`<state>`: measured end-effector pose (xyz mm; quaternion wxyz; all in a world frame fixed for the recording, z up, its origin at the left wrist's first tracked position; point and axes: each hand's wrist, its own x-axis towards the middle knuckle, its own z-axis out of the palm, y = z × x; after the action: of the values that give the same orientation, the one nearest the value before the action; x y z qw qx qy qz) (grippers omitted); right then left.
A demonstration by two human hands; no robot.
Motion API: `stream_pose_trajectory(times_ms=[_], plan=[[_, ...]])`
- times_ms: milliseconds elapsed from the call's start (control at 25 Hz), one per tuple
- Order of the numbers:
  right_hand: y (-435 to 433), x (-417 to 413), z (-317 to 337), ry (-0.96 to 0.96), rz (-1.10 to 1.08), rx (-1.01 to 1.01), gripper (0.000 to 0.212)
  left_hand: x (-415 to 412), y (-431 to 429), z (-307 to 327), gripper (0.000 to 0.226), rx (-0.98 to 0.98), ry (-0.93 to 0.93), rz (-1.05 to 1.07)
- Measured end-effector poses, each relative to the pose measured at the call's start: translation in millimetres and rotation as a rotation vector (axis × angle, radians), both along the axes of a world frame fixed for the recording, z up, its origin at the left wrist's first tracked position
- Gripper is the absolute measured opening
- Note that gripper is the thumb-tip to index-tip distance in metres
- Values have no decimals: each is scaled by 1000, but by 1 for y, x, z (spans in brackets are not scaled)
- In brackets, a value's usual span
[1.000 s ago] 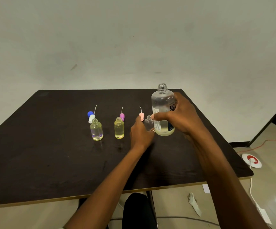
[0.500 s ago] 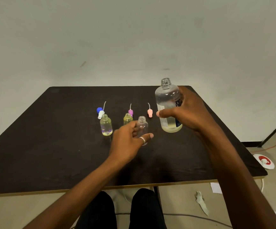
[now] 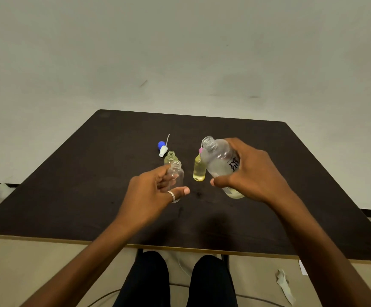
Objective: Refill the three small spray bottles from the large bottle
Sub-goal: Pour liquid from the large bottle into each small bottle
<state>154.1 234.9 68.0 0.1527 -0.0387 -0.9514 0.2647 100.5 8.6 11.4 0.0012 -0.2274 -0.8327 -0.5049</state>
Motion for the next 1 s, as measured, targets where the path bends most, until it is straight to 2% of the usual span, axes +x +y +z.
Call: stream_pose_trajectory(times_ms=[80, 280, 520, 1000], plan=[[-5, 0, -4, 2, 4, 87, 75, -4, 0, 2, 48, -26, 39, -3], [-13, -1, -5, 4, 18, 211, 76, -4, 0, 2, 63, -81, 122, -13], [-20, -1, -9, -13, 46, 234, 74, -4, -11, -1, 63, -130, 122, -24], [-23, -3, -16, -23, 54, 278, 75, -7, -6, -5, 60, -72, 141, -52]])
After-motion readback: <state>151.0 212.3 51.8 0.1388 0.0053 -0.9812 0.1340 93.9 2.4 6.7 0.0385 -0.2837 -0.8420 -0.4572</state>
